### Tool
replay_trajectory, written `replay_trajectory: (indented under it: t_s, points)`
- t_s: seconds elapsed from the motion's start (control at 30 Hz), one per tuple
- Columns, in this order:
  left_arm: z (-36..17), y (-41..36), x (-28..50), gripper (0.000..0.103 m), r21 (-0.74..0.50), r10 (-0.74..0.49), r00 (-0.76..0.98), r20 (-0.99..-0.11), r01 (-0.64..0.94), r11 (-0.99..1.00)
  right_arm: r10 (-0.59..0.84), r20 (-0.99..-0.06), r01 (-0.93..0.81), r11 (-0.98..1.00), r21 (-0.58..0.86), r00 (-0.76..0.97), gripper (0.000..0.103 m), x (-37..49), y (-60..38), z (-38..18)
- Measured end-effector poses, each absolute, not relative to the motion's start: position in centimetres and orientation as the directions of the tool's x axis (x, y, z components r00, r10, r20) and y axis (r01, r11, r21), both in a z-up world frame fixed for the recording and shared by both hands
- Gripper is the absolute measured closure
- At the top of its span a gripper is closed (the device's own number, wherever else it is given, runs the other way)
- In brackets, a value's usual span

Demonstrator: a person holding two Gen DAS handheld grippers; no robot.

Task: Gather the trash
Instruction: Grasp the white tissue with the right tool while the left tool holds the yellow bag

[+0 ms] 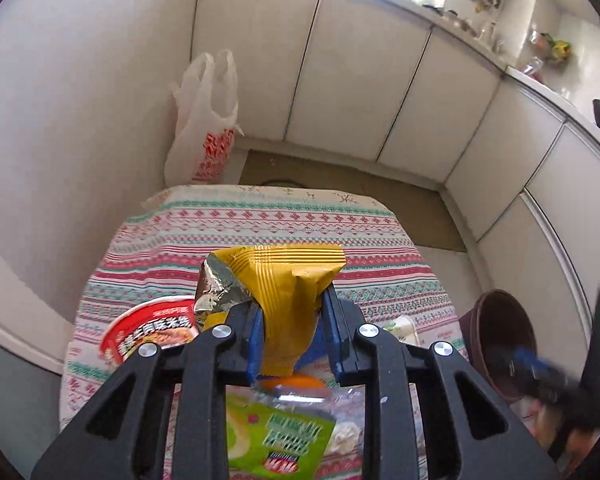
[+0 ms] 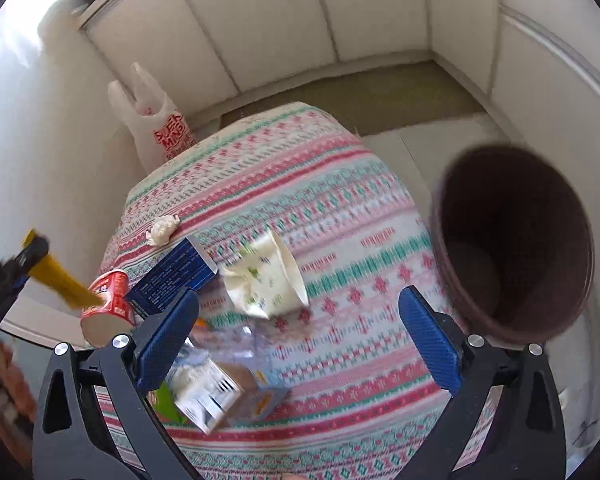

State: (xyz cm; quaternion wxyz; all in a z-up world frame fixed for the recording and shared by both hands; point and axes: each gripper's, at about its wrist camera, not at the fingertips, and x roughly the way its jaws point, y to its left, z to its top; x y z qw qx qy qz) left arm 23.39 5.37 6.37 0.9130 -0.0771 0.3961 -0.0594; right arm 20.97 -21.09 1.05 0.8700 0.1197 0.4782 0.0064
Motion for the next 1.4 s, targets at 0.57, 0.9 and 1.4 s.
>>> replay_trajectory:
  t_s: [0.57,0.9,1.4]
  points:
    - [6.8,12.0,16.7,0.078,-0.151,-0.077,0.785,-0.614,-0.021,0.988,0.092,-0.942,-0.120,0.991,0.055,0.323,0.014,37.9,-0.9,-4.2]
    - [6.8,13.8,16.0,0.078,-0.216,-0.131,0.784,-0.607,-0.004,0.976,0.055,-0.969,-0.118,0.993,0.027,0.241,0.025,40.4,3.1,-9.9]
    - [6.6,14.2,16.0,0.078,-0.243,-0.148,0.775,-0.615,-0.007,0.970,0.004,-0.979,-0.067,0.998,-0.010,0.202,0.072,41.6,2.3,-12.9]
